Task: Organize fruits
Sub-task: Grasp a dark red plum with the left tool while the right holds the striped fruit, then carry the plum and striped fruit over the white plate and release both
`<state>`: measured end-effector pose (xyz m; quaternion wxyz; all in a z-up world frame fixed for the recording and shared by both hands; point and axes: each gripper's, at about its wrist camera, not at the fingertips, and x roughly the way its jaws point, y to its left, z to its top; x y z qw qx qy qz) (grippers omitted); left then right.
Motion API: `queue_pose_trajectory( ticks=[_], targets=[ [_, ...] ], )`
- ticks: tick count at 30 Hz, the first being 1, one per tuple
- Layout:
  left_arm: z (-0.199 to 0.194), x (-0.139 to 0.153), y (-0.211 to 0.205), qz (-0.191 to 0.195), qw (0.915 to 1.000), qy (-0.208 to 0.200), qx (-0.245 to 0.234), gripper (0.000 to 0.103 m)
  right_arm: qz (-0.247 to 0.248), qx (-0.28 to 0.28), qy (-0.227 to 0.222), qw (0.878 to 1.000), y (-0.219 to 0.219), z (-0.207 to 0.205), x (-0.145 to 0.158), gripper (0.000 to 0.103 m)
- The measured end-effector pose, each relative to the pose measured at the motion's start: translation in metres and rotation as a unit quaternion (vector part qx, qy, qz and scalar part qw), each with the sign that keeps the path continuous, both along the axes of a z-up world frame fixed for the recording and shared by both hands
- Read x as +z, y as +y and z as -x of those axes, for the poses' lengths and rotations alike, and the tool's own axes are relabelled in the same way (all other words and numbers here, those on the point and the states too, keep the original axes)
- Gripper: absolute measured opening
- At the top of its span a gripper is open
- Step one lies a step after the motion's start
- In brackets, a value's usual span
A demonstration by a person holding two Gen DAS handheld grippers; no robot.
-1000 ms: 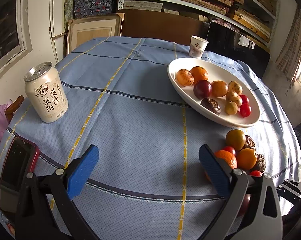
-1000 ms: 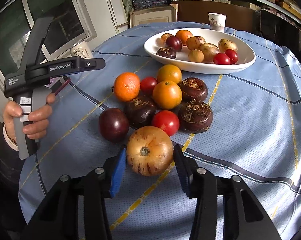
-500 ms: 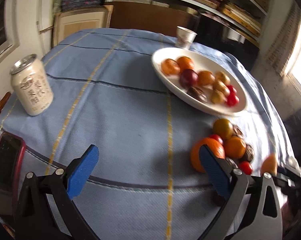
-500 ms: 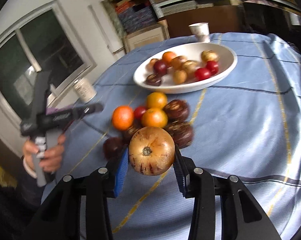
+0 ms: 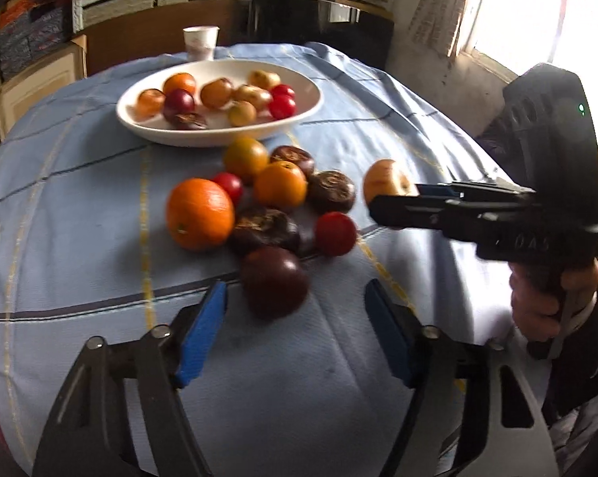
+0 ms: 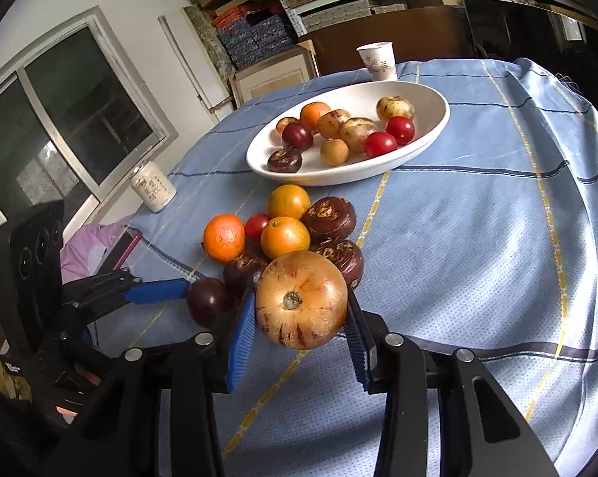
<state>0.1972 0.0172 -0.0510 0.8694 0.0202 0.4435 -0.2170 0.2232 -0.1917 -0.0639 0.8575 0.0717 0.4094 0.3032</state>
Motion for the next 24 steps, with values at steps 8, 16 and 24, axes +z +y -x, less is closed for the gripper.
queue_pose_trajectory(
  ticks=[8,16,24],
  targets=[
    [-0.015,-0.010,0.009,0.016,0.9986,0.034,0.036,0.052,0.010,0.002,-0.011,1.000,0.002,0.005,0.001,0.043],
    [-0.022,-0.015,0.014,0.026,0.9973,0.053,0.044,0.037,0.011,0.000,-0.015,1.000,0.002,0.006,0.003,0.043],
    [-0.018,-0.011,0.014,0.028,0.9976,0.041,0.049,0.037,0.018,-0.008,-0.021,1.000,0.000,0.005,0.002,0.043]
  ],
)
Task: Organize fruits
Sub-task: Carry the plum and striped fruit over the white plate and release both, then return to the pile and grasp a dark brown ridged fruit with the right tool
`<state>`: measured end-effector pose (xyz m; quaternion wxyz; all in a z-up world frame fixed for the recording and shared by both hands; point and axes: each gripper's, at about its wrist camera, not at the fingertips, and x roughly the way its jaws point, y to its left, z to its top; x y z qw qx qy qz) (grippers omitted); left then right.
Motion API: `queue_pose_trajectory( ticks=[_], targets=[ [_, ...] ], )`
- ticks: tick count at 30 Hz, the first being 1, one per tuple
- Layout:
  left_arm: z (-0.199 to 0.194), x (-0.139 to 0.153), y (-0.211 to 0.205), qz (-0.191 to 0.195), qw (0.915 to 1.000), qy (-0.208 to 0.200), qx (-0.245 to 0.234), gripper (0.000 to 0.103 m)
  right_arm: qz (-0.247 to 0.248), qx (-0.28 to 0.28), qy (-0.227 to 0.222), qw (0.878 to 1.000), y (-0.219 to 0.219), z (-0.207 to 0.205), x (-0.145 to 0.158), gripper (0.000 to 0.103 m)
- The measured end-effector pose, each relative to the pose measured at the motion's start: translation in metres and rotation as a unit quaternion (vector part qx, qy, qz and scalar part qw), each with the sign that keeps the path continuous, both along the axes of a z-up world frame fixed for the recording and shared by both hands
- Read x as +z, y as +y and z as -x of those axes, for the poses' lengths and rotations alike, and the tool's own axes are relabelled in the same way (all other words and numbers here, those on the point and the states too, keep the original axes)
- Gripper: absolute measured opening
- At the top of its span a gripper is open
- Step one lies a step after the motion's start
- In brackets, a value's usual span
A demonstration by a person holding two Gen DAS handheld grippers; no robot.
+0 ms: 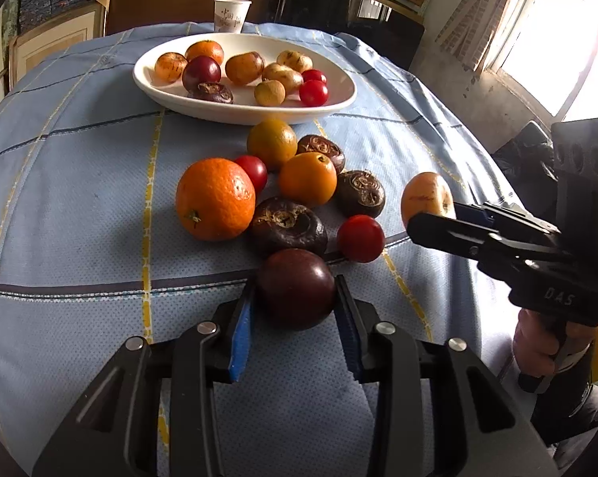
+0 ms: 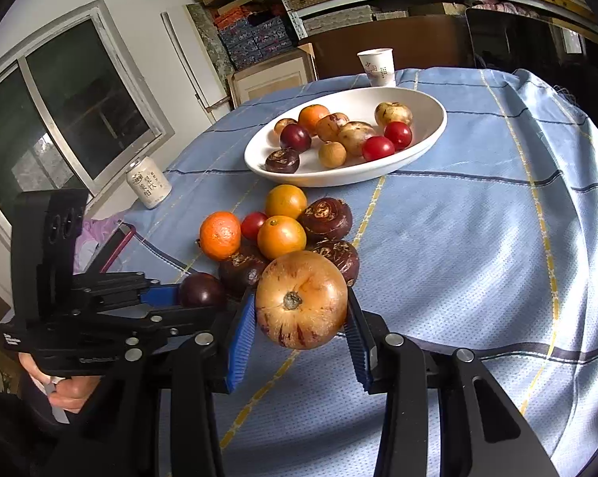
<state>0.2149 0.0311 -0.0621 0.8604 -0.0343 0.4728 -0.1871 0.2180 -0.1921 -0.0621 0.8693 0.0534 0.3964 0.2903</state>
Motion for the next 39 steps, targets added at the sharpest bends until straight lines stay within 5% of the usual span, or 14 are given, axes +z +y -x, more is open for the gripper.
queue_pose_trajectory(
  ticks=[6,12,18,24,26,28,34,39],
  targets=[
    [0.008,0.031,0.005,-0.005,0.9988,-0.048,-0.006,0.037,-0.011,-0.010,-0.016,1.000,-0.006,-0.012,0.019,0.043],
    [-0.052,0.072,0.006,-0.026,0.9943,-0.102,0.018,0.037,0.016,-0.041,-0.085,0.995,0.010,-0.069,0.050,0.043],
    [-0.134,0.067,0.011,-0.033,0.9921,-0.100,0.068,0.037,0.028,-0.085,-0.073,0.993,0.031,-0.136,0.036,0.043],
    [-0.174,0.047,0.005,-0.053,0.9915,-0.086,0.082,0.038,0.032,-0.102,-0.059,0.992,0.034,-0.167,0.022,0.044],
    [-0.180,0.045,0.006,-0.058,0.9907,-0.083,0.091,0.051,0.024,-0.105,-0.059,0.992,0.031,-0.167,0.022,0.057],
    [-0.174,0.052,0.010,-0.064,0.9857,-0.104,0.117,0.080,0.014,-0.106,-0.077,0.991,0.027,-0.157,0.031,0.058],
    [-0.124,0.081,0.033,-0.031,0.9782,-0.144,0.146,0.097,-0.019,-0.095,-0.104,0.990,0.007,-0.115,0.047,0.059],
    [-0.079,0.066,0.051,-0.038,0.9711,-0.143,0.187,0.098,-0.012,-0.065,-0.069,0.995,0.000,-0.082,0.028,0.059]
  ],
)
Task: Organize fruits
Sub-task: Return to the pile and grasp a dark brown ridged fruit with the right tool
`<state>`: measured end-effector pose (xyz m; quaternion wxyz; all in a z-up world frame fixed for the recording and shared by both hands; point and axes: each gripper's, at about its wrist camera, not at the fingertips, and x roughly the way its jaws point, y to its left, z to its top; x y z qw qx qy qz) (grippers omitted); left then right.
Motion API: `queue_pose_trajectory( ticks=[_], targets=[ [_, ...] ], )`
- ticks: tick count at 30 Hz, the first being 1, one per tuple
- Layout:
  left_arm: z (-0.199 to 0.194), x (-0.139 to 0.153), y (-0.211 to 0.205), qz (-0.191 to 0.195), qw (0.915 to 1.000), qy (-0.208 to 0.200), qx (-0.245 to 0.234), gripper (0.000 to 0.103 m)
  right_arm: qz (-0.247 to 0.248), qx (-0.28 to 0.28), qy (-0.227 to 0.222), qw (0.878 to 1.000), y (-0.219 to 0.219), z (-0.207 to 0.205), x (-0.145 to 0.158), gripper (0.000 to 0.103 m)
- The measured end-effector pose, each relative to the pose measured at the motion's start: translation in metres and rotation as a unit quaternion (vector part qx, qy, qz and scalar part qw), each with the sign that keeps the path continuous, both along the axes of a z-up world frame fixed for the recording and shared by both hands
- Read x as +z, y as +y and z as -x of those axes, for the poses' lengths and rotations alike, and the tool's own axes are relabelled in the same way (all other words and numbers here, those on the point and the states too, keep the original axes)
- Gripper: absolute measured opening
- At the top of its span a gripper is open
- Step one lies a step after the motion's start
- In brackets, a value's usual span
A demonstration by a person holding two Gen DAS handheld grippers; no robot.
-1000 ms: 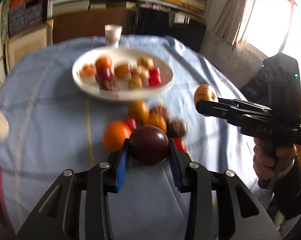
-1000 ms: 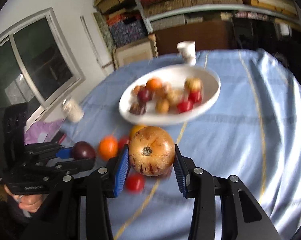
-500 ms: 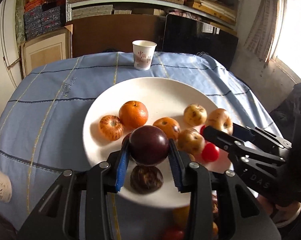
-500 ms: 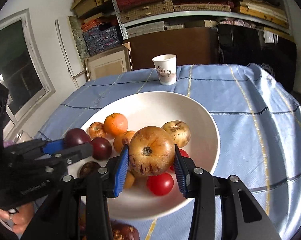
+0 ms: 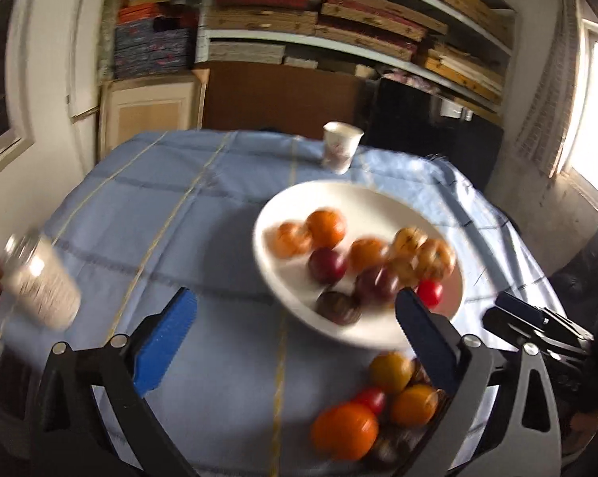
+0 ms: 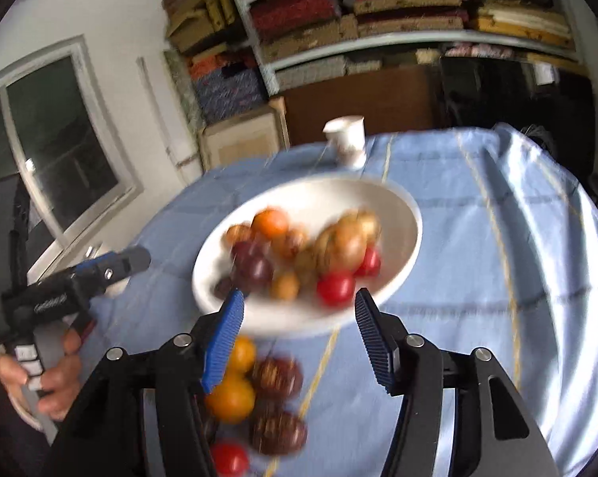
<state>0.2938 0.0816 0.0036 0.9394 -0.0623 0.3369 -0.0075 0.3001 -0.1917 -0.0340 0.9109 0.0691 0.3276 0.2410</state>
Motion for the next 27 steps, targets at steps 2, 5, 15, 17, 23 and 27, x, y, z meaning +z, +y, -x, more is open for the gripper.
queue_pose_trajectory(
  ticks=[2,5,15,17,23,27],
  targets=[
    [0.012,-0.012,0.003,-0.012,0.9998,0.015,0.002,0.098,0.010,0.009,0.018,1.000,0.000,0.013,-0.011,0.059],
    [0.025,-0.026,0.010,-0.010,0.9991,0.040,0.007,0.098,0.037,0.012,0.028,0.999,0.004,0.027,-0.019,0.059],
    [0.043,-0.026,0.022,-0.001,0.9992,0.036,0.018,0.098,0.061,0.035,0.060,0.996,0.014,0.037,-0.034,0.052],
    [0.044,-0.025,0.022,0.008,0.9992,0.038,0.014,0.098,0.069,0.040,0.061,0.995,0.018,0.039,-0.036,0.049],
    [0.045,-0.025,0.020,0.010,0.9991,0.040,0.007,0.098,0.077,0.047,0.069,0.994,0.022,0.038,-0.040,0.046],
    [0.045,-0.025,0.019,0.009,0.9991,0.040,0.005,0.098,0.083,0.054,0.075,0.992,0.026,0.038,-0.043,0.044]
  ],
)
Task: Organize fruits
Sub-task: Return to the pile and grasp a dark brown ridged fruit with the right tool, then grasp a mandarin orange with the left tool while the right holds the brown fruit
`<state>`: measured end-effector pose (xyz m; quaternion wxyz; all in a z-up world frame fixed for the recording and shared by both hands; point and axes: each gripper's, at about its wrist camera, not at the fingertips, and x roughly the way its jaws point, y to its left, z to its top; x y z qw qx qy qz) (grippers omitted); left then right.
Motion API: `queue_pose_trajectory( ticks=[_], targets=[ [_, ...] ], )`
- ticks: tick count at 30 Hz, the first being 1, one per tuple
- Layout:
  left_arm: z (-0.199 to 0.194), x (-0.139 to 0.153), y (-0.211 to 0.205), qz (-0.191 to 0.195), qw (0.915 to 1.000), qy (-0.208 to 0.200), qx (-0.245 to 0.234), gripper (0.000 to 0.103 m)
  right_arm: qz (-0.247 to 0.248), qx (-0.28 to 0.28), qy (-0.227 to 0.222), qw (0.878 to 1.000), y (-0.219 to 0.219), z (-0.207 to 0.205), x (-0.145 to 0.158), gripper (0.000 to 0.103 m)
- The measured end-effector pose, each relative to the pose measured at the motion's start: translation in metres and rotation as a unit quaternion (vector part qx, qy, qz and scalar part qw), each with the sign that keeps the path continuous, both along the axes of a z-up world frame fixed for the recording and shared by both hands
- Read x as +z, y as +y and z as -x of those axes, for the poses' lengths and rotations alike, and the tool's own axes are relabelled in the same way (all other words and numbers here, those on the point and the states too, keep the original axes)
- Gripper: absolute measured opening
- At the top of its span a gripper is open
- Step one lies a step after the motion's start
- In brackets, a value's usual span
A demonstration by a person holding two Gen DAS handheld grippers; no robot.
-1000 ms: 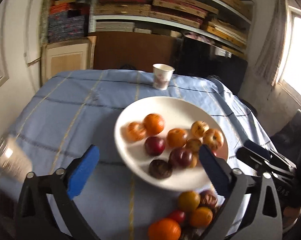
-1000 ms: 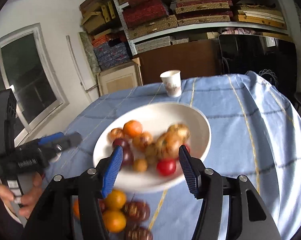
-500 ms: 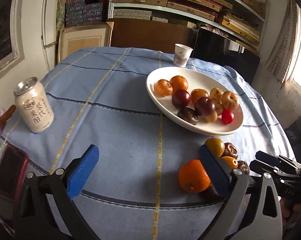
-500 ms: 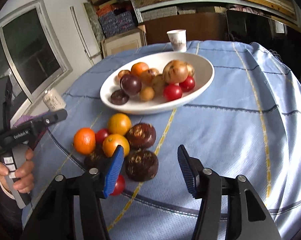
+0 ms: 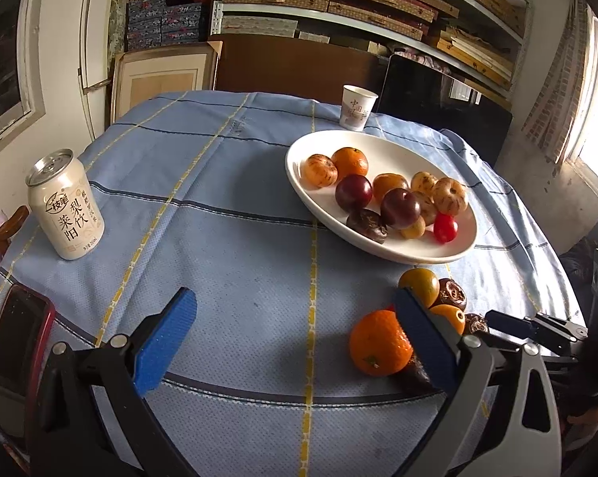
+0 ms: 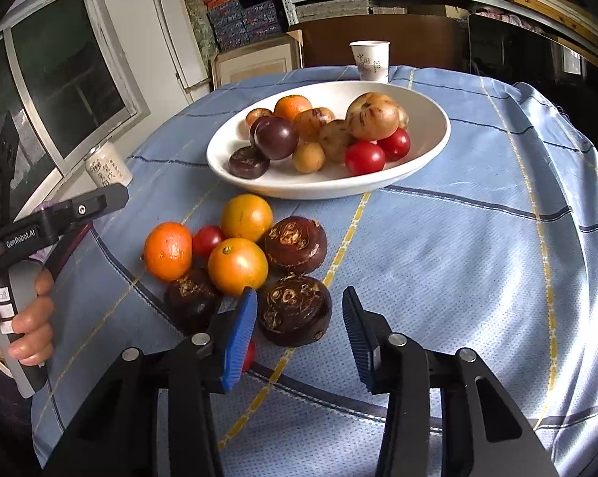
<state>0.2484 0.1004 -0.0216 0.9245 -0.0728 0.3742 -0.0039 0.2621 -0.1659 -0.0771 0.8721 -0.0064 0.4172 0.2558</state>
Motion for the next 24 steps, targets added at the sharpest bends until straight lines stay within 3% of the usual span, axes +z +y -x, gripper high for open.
queue_pose_trajectory(
  ticks=[19,24],
  targets=[
    [-0.002,-0.002,-0.006,-0.008,0.9999,0.006,-0.010,0.098,0.026,0.005,0.008,1.000,0.010,0.000,-0.006,0.042],
    [-0.001,-0.004,-0.013,-0.001,0.9994,0.011,-0.034,0.098,-0.016,-0.029,-0.003,0.999,-0.010,-0.003,0.005,0.042]
  ],
)
